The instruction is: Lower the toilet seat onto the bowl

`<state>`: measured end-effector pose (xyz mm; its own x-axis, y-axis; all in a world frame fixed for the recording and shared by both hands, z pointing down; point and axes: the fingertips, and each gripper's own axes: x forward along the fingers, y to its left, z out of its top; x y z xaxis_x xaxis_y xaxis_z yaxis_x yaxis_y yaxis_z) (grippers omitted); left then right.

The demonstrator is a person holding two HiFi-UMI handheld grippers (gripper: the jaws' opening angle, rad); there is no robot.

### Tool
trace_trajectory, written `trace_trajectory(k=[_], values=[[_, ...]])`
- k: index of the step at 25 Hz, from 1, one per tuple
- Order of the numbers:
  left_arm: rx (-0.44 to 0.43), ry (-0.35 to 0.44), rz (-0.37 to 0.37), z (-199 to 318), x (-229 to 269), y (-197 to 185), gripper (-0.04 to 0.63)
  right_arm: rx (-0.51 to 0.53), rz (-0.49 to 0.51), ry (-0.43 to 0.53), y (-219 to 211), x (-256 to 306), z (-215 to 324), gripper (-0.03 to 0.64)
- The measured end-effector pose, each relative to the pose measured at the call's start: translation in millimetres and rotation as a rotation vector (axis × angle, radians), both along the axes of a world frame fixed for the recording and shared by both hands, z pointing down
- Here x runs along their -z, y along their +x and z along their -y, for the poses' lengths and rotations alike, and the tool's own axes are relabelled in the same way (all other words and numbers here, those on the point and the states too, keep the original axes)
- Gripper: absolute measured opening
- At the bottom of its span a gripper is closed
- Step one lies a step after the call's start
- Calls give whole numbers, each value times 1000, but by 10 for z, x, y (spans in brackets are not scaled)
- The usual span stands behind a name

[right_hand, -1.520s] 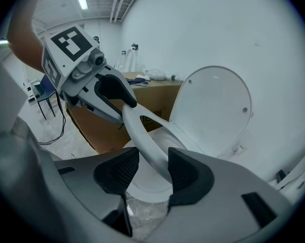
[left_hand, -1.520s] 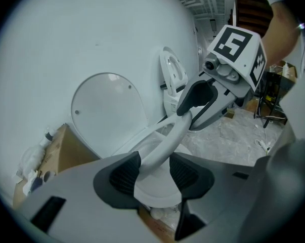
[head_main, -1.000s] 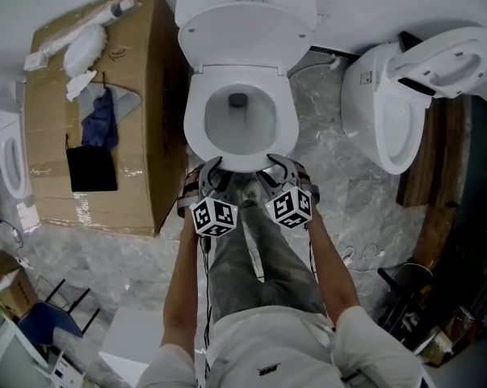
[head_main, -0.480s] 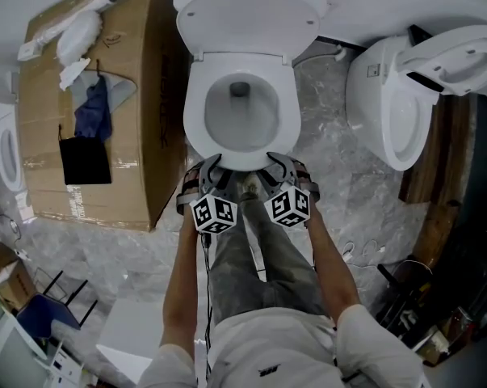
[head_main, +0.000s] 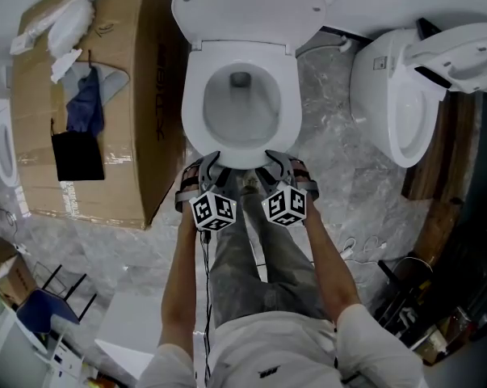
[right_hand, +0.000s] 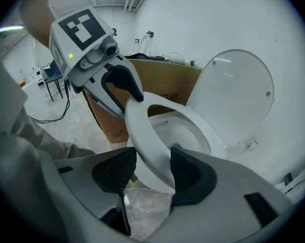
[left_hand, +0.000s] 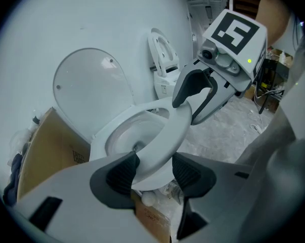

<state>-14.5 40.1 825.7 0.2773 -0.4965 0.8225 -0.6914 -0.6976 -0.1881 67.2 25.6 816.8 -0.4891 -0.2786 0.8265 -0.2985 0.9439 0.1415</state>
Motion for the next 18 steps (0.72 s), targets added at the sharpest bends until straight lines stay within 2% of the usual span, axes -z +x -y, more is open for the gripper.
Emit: trace_trajectory(k=[18], values=[[-24, -45, 70, -172, -631, 43, 252, 21, -56, 27, 58, -607, -172, 218]])
